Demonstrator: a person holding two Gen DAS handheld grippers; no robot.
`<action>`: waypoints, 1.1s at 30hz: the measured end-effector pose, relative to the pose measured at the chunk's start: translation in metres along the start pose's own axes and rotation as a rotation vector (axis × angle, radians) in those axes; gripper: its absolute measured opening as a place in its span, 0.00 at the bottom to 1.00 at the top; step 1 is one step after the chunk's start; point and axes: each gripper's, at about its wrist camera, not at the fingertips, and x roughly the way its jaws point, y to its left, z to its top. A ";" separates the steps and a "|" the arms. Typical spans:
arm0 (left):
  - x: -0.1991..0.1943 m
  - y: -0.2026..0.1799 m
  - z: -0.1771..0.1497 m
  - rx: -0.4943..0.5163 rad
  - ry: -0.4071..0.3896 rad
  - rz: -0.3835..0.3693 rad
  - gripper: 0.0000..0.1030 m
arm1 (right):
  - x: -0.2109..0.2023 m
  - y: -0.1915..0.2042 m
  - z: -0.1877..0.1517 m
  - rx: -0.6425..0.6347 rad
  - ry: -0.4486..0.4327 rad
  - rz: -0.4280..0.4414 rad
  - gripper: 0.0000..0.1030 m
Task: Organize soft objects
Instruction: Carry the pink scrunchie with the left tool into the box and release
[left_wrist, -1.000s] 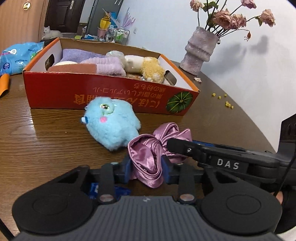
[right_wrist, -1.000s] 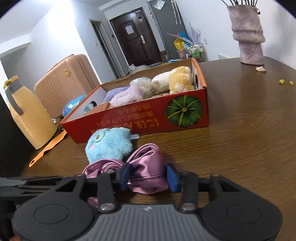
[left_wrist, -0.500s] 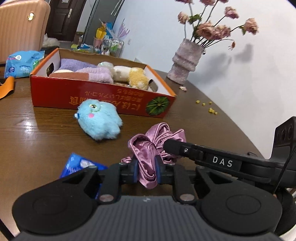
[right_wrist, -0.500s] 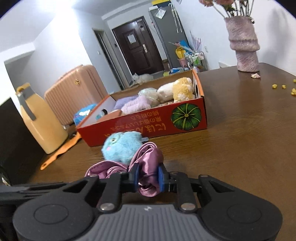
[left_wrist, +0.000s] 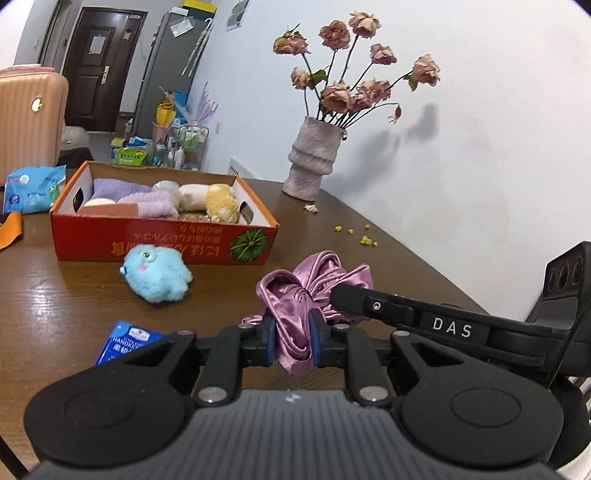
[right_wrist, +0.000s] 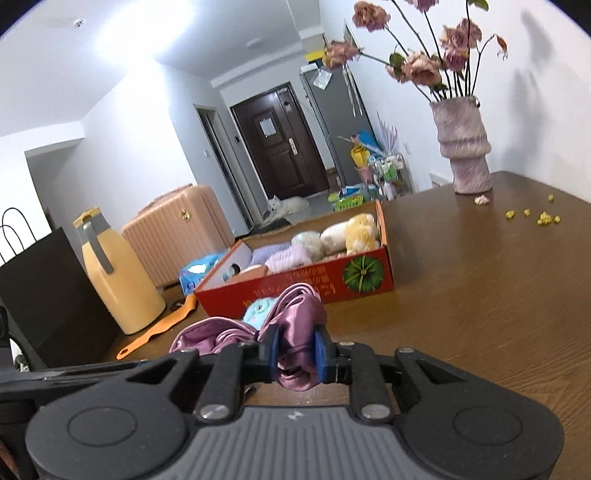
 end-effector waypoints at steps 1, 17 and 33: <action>0.001 0.001 0.003 0.002 -0.001 -0.005 0.18 | 0.001 0.001 0.002 -0.003 -0.004 0.000 0.18; 0.160 0.126 0.156 -0.100 0.125 0.015 0.18 | 0.208 -0.012 0.125 -0.047 0.079 -0.056 0.18; 0.220 0.166 0.126 -0.050 0.248 0.125 0.45 | 0.298 -0.027 0.091 -0.134 0.285 -0.164 0.39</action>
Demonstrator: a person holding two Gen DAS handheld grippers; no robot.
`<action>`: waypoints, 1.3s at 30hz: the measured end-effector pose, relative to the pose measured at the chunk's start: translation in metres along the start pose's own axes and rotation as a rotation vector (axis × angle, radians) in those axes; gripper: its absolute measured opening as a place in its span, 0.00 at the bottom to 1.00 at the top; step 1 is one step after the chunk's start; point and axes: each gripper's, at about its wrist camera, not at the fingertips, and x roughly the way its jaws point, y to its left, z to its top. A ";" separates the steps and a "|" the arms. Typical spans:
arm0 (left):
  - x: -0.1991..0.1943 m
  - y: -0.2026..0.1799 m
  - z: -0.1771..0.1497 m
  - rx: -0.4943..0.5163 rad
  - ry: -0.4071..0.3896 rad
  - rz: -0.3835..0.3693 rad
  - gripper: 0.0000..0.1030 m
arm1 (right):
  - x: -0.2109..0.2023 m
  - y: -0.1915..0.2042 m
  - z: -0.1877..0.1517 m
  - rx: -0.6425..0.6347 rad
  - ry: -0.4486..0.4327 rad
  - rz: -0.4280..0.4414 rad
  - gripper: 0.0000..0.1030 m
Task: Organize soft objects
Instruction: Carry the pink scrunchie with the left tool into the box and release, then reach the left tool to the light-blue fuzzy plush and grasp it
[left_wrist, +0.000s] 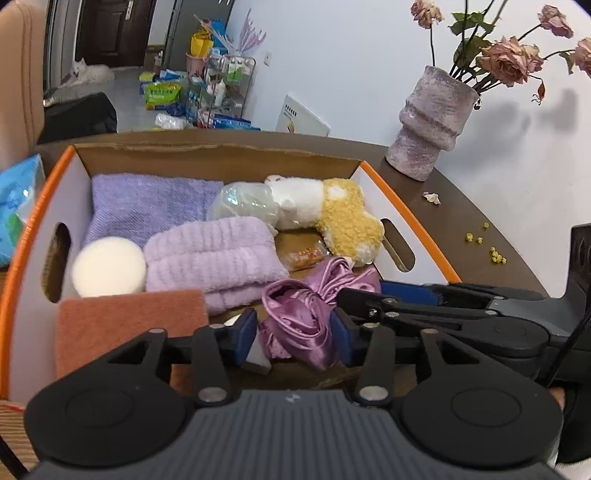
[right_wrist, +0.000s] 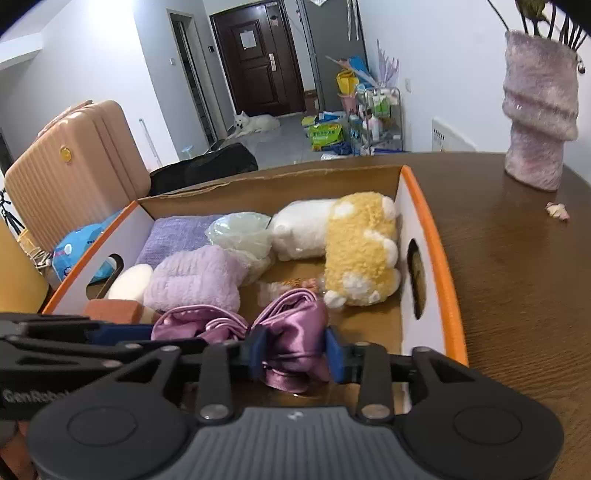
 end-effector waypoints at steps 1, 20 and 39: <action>-0.004 -0.003 0.001 0.006 -0.006 0.005 0.46 | -0.006 0.001 0.001 -0.007 -0.012 -0.004 0.40; -0.181 -0.079 -0.085 0.143 -0.214 0.109 0.63 | -0.222 0.025 -0.060 -0.097 -0.221 0.022 0.57; -0.279 -0.082 -0.310 -0.005 -0.270 0.166 0.90 | -0.307 0.060 -0.271 -0.036 -0.214 0.038 0.87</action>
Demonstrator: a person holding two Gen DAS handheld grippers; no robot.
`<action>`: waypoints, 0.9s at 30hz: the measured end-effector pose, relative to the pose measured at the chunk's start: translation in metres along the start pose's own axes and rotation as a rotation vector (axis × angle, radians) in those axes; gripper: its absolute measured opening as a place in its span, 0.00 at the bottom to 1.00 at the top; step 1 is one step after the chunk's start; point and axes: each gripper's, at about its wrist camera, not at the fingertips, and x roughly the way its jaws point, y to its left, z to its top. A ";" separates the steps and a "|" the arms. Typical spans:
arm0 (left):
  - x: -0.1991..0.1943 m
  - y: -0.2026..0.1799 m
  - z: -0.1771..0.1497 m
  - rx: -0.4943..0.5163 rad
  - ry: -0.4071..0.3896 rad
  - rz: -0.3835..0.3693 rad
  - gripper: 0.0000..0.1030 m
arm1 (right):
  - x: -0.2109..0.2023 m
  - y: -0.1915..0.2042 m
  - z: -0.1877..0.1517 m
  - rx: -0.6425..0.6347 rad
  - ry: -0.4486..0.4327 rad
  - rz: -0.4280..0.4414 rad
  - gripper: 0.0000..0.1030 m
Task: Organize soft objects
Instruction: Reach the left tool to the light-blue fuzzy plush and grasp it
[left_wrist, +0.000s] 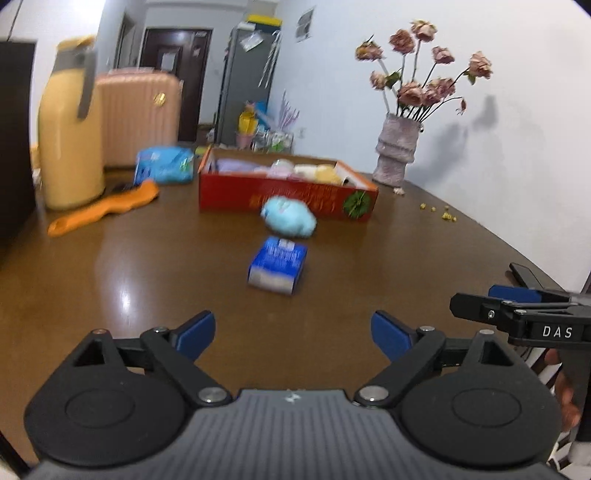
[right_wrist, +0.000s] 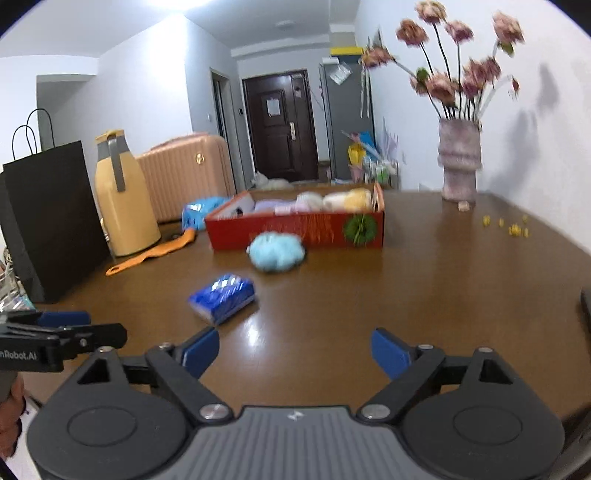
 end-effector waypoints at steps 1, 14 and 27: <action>0.000 0.001 -0.003 -0.003 0.011 -0.002 0.90 | 0.001 0.001 -0.003 0.007 0.011 0.010 0.87; 0.031 0.016 0.016 -0.032 0.018 0.018 0.91 | 0.037 -0.006 0.013 0.016 0.037 -0.010 0.87; 0.165 0.043 0.118 -0.100 0.055 -0.091 0.77 | 0.164 -0.046 0.098 0.076 0.047 0.051 0.85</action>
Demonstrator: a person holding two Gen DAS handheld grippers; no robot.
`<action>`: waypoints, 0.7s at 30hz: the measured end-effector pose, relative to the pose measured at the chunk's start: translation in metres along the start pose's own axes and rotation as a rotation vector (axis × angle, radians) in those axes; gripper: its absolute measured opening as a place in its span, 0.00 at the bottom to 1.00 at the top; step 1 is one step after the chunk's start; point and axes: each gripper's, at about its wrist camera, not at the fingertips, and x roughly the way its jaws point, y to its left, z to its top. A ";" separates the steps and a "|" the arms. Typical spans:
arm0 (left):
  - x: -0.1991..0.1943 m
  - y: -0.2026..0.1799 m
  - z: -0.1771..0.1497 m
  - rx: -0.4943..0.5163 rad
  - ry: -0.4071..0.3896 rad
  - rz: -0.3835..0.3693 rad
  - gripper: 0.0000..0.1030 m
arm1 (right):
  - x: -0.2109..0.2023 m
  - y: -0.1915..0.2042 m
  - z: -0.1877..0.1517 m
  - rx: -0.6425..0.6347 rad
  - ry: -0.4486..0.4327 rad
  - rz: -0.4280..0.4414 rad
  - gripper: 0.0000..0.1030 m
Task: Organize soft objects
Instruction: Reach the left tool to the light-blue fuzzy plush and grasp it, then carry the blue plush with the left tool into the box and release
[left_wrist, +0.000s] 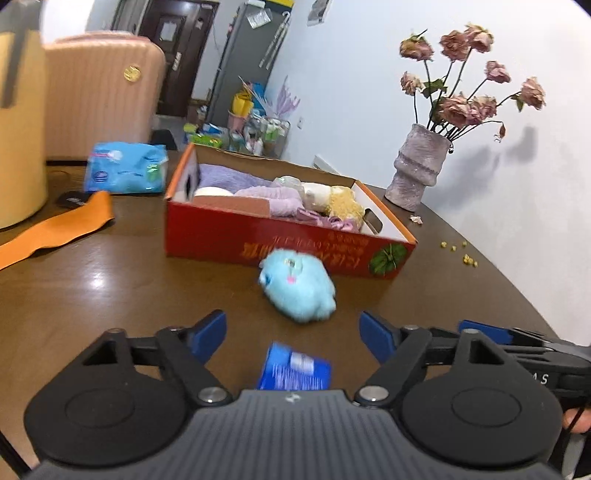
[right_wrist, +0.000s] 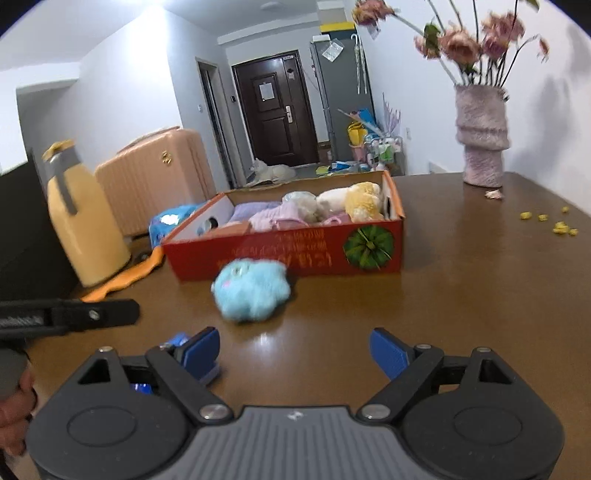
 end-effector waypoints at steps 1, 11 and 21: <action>0.013 0.004 0.005 -0.011 0.018 -0.006 0.73 | 0.013 -0.003 0.007 0.016 0.007 0.017 0.85; 0.095 0.025 0.023 -0.097 0.155 -0.063 0.48 | 0.132 -0.019 0.046 0.128 0.107 0.145 0.70; 0.105 0.030 0.024 -0.176 0.172 -0.120 0.28 | 0.156 -0.030 0.044 0.240 0.188 0.265 0.31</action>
